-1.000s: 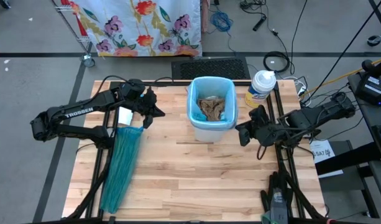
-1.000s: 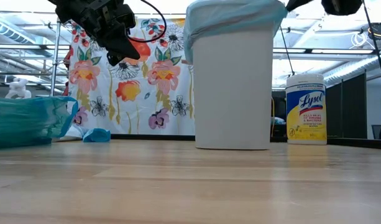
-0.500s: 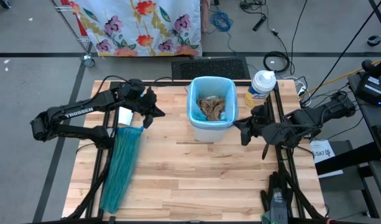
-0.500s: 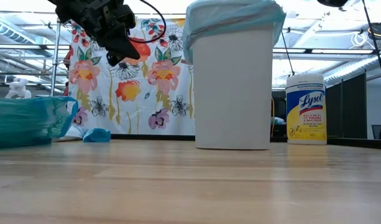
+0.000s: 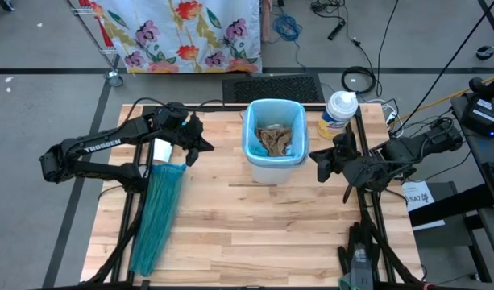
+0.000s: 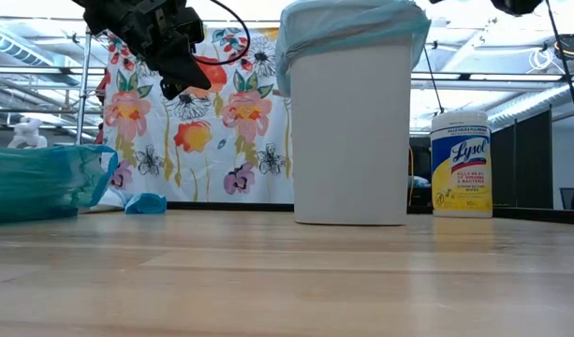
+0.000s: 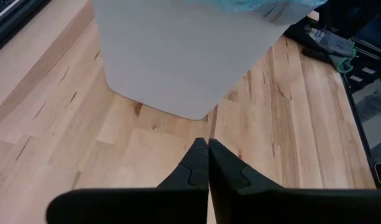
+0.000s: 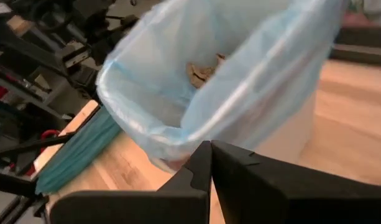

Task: Place trash/remove bag and relplace
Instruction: Remove the light blue trash bag from the white trash bin

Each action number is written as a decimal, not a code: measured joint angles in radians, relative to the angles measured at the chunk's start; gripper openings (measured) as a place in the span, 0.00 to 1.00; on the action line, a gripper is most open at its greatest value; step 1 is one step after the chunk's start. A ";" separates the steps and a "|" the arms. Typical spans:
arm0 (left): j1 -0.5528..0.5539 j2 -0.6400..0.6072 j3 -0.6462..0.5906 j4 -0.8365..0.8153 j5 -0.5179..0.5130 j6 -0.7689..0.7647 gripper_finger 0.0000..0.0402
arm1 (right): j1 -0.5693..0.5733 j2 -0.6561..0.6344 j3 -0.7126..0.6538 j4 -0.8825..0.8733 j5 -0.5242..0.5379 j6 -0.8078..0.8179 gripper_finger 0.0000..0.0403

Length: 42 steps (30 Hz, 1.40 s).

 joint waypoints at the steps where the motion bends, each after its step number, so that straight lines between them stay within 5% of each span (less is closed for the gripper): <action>1: 0.000 0.000 0.000 0.000 0.000 0.000 0.00 | 0.000 0.000 0.000 -0.021 -0.003 0.040 0.00; 6: 0.000 0.000 0.000 0.000 0.000 0.000 0.00 | 0.013 0.000 0.000 -0.112 0.019 0.107 0.00; 42: 0.000 0.000 0.000 0.002 -0.004 0.032 0.00 | -0.027 0.046 0.000 -0.017 0.027 0.101 0.21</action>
